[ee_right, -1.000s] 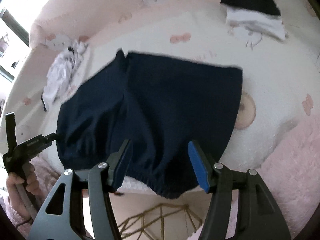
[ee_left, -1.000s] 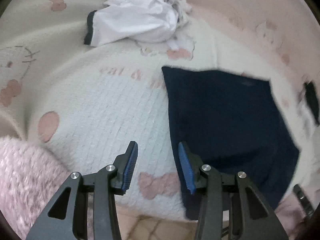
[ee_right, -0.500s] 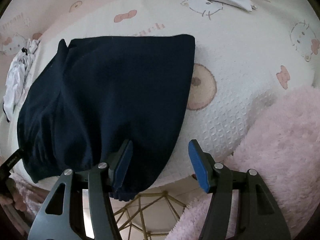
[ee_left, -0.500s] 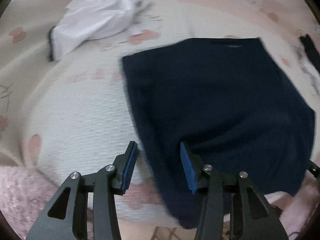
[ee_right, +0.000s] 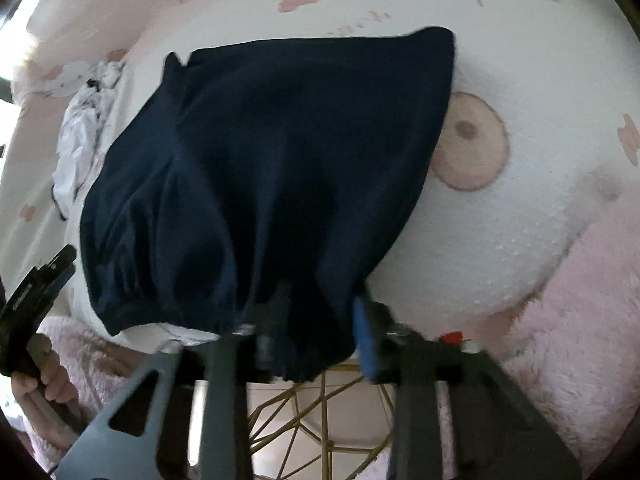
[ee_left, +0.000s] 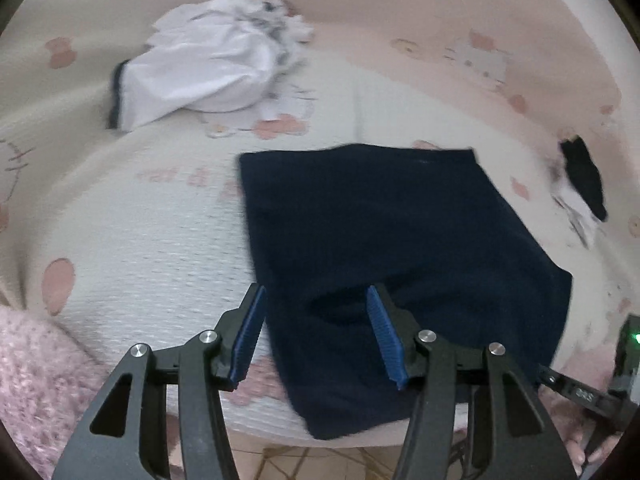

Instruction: Fold clothes

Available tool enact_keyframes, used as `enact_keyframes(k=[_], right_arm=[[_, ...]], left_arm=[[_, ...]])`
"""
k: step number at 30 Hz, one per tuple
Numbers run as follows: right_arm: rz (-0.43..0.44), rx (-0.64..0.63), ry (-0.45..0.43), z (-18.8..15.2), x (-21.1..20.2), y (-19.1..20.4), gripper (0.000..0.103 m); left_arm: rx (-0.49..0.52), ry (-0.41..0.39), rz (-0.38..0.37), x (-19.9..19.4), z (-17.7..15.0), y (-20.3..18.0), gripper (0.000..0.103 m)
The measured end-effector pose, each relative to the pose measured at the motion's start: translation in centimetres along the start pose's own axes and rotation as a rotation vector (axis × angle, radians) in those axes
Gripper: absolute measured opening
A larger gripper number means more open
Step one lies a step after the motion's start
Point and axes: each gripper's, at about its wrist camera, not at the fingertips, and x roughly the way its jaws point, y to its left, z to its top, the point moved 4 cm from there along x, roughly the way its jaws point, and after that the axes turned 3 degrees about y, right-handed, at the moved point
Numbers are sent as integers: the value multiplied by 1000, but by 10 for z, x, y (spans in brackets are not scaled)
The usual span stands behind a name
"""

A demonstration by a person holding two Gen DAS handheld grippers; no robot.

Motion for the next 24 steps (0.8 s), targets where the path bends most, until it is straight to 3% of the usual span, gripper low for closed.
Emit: enact_keyframes(k=[4,8,12,15,17,20,22,24], right_arm=[[69,17,-38,7,-11,5,11],[99,-113,-74,34,-23,44,11],[122,-276,-68,59,-26,96,11],[151,-348,-21,64,-2,138,11],[93,-379,23,60,25,148,11],[87,-363,62,52,38,140,12],[132,-316,-8,52,14,133,19],[194,-237,-138,54,-29,115,30]], left_arm=[[35,35,-114,-13,-11,-16,55],[59,92,-254,-10,-18,-38,55],[87,129,-268,1,-21,-49,55],[76,160,-270,9,-23,-47,55],[64,165,-269,13,-22,-45,55],[57,160,-286,12,-22,-48,54],[69,153,-310,10,-21,-54,54],[82,146,-334,9,-21,-60,54]])
